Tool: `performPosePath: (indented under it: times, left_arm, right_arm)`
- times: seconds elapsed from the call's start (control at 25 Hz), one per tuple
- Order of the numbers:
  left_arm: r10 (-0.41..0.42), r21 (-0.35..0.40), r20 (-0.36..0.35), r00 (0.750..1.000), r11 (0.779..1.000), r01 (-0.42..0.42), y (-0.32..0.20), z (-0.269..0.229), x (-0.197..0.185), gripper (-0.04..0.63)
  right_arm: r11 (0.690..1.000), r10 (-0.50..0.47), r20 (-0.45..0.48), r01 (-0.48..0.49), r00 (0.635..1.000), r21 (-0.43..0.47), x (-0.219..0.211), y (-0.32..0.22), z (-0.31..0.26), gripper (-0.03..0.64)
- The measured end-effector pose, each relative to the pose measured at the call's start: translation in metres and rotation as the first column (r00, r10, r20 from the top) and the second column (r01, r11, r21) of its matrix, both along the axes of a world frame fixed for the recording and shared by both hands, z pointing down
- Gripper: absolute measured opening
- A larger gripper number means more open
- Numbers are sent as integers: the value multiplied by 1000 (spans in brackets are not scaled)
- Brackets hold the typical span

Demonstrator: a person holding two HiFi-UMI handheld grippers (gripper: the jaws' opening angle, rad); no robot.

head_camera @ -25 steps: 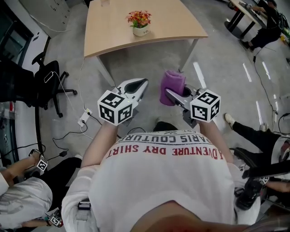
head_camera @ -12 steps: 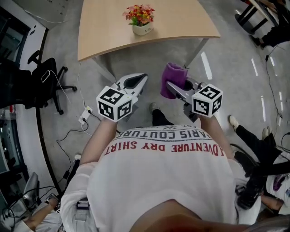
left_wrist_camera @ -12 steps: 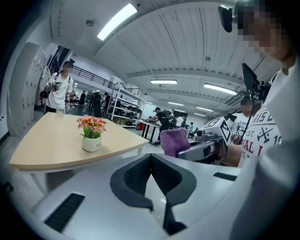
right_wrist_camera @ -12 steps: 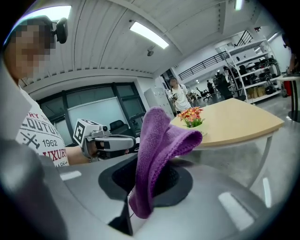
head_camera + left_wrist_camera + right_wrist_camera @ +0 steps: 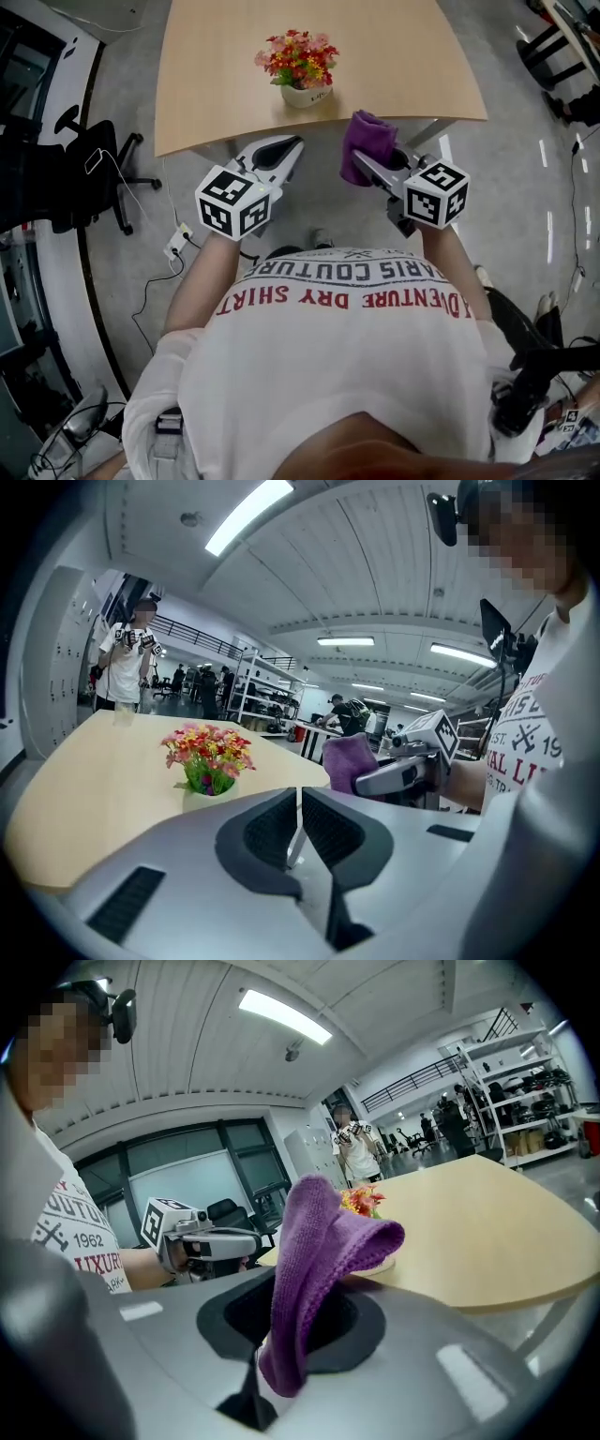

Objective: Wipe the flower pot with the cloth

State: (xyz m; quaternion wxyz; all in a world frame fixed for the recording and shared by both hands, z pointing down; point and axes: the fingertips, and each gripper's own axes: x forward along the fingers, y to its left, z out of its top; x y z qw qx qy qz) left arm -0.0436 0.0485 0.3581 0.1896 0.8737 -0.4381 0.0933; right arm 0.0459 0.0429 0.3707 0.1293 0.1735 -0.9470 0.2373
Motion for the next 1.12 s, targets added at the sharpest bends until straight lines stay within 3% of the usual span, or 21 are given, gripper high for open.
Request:
performPosePath:
  times: [0.12, 0.24, 0.56, 0.96, 1.12]
  left_arm:
    - [-13, -37, 43, 999, 999, 15, -16, 16, -12, 11]
    - [-28, -71, 73, 997, 997, 33, -26, 35, -27, 66]
    - [-25, -121, 137, 990, 992, 42, -75, 77, -47, 330]
    - [-23, -163, 290, 957, 984, 73, -169, 151, -76, 425]
    - [8, -183, 280, 960, 982, 45, -189, 164, -77, 425]
  right_arm:
    - [1000, -19, -5, 19, 1000, 0, -7, -19, 1, 60]
    - [1000, -30, -11, 30, 999, -10, -14, -27, 9, 60]
    - [999, -15, -22, 14, 1000, -37, -23, -56, 22, 60]
    - [993, 50, -44, -55, 998, -108, -20, -93, 61, 60]
    - [989, 57, -65, -66, 996, -136, -24, -98, 77, 60]
